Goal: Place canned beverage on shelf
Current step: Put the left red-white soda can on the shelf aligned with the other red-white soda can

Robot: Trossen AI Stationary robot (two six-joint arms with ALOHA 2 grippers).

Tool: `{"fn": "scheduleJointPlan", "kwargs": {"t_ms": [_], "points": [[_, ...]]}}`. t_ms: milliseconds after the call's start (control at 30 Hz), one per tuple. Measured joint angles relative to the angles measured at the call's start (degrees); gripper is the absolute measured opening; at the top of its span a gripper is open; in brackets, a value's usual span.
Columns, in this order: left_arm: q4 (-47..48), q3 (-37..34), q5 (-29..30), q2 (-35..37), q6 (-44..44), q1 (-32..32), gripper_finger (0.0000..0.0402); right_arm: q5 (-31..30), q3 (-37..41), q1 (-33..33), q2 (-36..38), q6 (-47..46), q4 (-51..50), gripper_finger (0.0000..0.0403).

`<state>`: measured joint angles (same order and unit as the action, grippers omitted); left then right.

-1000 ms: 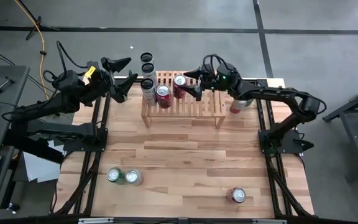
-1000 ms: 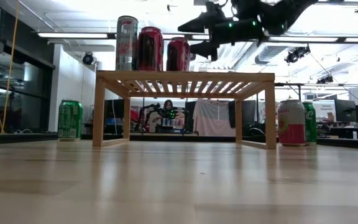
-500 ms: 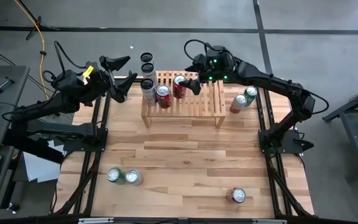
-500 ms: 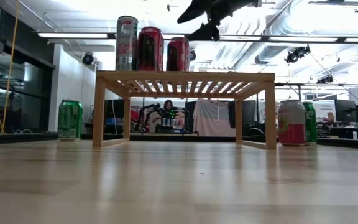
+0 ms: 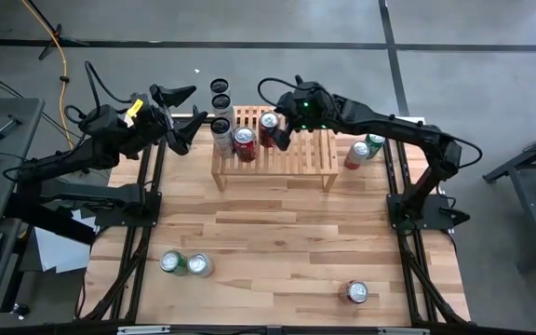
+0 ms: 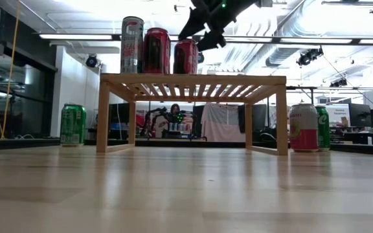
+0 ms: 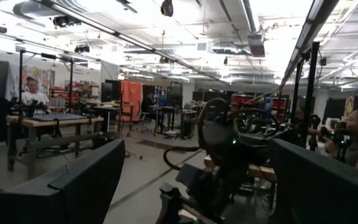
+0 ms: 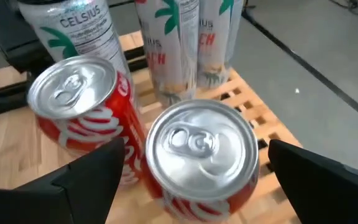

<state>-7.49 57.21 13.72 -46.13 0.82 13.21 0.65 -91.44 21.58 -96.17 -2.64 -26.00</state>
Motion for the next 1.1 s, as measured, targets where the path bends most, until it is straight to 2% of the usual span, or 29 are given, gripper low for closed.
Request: {"fn": "scheduleJointPlan", "kwargs": {"t_ms": [367, 467, 633, 767, 933, 1100], "points": [[0.11, 0.0, -0.01, 0.0, 0.37, 0.0, 0.0385, 1.92, 0.02, 0.0, -1.74, 0.12, 0.61, 0.0374], [0.12, 0.0, -0.01, 0.0, 0.38, 0.0, 0.0385, 1.9, 0.02, 0.01, -1.74, 0.1, 0.95, 0.0348], [0.13, 0.0, 0.16, 0.0, 0.07, 0.0, 0.0385, 1.92, -0.55, 0.17, -1.85, 1.32, 1.52, 0.0282], [0.11, 0.0, 0.61, 0.0, -1.01, 0.0, 0.0385, 2.17, -1.99, 0.56, -1.89, 3.07, 2.79, 0.0282], [0.05, 0.0, 0.63, 0.02, -1.05, 0.0, 0.0385, 7.67, -4.33, 2.35, -3.28, 3.84, 4.02, 0.0282], [-0.07, 0.0, 0.72, 0.0, -1.05, 0.02, 0.0385, 16.62, -10.37, 5.05, -6.78, 7.62, 2.8, 0.0282]]}}
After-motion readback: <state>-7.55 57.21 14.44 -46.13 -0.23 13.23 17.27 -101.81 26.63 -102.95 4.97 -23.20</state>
